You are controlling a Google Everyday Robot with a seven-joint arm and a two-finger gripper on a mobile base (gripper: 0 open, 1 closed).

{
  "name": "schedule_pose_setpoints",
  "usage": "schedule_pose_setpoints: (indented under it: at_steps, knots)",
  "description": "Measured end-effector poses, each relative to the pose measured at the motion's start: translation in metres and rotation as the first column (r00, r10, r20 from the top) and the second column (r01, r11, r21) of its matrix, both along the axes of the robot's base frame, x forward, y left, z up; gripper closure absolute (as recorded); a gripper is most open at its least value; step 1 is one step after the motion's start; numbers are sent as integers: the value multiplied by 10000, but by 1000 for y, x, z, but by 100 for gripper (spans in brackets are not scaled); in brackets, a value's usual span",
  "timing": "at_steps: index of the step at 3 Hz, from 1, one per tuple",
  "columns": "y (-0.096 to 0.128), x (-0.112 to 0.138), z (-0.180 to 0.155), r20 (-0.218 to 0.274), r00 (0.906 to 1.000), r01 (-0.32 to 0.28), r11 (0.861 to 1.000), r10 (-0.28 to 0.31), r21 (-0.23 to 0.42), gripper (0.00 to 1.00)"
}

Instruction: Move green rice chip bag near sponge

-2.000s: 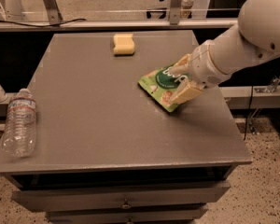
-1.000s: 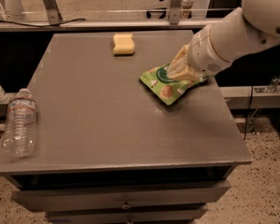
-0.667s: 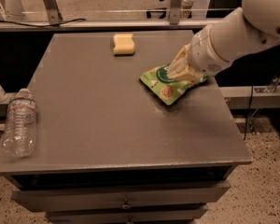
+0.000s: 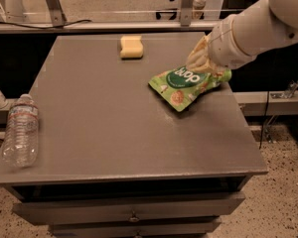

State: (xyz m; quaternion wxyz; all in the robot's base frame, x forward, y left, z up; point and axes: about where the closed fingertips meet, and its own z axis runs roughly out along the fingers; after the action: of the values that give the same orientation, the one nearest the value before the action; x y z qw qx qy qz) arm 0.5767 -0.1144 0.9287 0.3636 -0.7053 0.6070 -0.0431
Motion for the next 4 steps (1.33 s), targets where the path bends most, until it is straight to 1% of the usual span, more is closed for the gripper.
schedule_pose_setpoints:
  at_steps: [1,2,3,4]
  knots:
    - [-10,11,0,336,9993,-134,9991,148,-409,35]
    - [-18,16,-10,253,9994,-203,9973,221,-704,13]
    - [-22,16,-14,210,9991,-337,9948,359,-960,0]
    - [-23,14,-20,192,9970,-720,9893,750,-1273,0]
